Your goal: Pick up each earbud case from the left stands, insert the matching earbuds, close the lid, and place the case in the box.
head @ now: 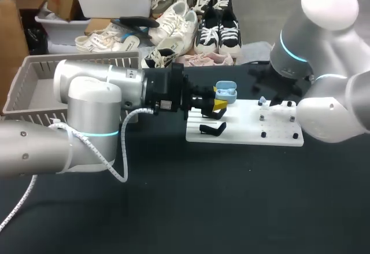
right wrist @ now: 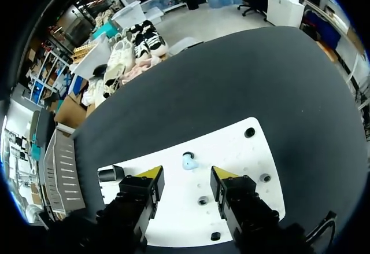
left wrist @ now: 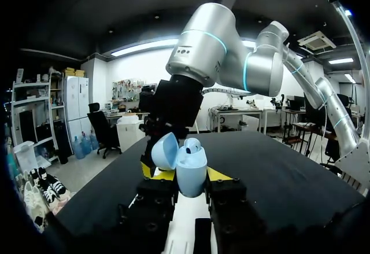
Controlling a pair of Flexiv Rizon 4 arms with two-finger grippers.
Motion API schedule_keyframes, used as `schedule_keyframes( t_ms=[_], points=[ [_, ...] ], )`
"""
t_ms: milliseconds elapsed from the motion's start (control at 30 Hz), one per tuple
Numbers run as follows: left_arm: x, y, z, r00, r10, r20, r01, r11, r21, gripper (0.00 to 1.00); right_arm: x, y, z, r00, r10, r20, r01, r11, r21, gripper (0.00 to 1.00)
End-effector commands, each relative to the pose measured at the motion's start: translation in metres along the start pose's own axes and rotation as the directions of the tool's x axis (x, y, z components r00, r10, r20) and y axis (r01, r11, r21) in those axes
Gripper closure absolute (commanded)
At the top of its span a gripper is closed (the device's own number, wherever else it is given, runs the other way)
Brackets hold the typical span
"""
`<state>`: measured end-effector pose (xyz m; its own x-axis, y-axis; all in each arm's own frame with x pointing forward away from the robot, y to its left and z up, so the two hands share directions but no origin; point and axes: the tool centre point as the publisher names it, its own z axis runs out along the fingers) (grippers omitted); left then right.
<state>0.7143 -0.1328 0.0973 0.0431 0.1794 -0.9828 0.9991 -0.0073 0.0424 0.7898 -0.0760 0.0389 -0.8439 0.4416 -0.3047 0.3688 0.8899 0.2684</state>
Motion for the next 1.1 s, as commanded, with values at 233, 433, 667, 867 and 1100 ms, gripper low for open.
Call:
schedule_keyframes(
  t_ms=[233, 433, 667, 867, 1100],
  points=[
    [0.0, -0.001, 0.0, 1.0, 0.001, 0.001, -0.001, 1.0, -0.004, 1.0, 0.002, -0.005, 0.007, 0.999, 0.042, -0.006, -0.042, 0.999, -0.01, 0.51],
    [0.0, -0.001, 0.0, 1.0, 0.001, 0.001, -0.001, 1.0, -0.004, 1.0, 0.0, -0.003, 0.011, 0.999, 0.044, -0.013, -0.044, 0.999, -0.015, 0.52],
    [0.0, -0.001, 0.0, 1.0, 0.001, 0.001, -0.001, 1.0, -0.004, 1.0, 0.0, 0.002, 0.013, 0.999, 0.037, -0.02, -0.038, 0.999, -0.019, 0.53],
    [0.0, -0.001, 0.0, 1.0, 0.001, 0.001, -0.001, 1.0, -0.004, 1.0, -0.001, 0.003, 0.014, 0.999, 0.039, -0.022, -0.04, 0.999, -0.019, 0.58],
    [0.0, -0.001, 0.0, 1.0, 0.001, 0.001, -0.001, 1.0, -0.004, 1.0, -0.002, 0.002, 0.015, 0.999, 0.046, -0.023, -0.046, 0.999, -0.016, 0.61]
  ],
)
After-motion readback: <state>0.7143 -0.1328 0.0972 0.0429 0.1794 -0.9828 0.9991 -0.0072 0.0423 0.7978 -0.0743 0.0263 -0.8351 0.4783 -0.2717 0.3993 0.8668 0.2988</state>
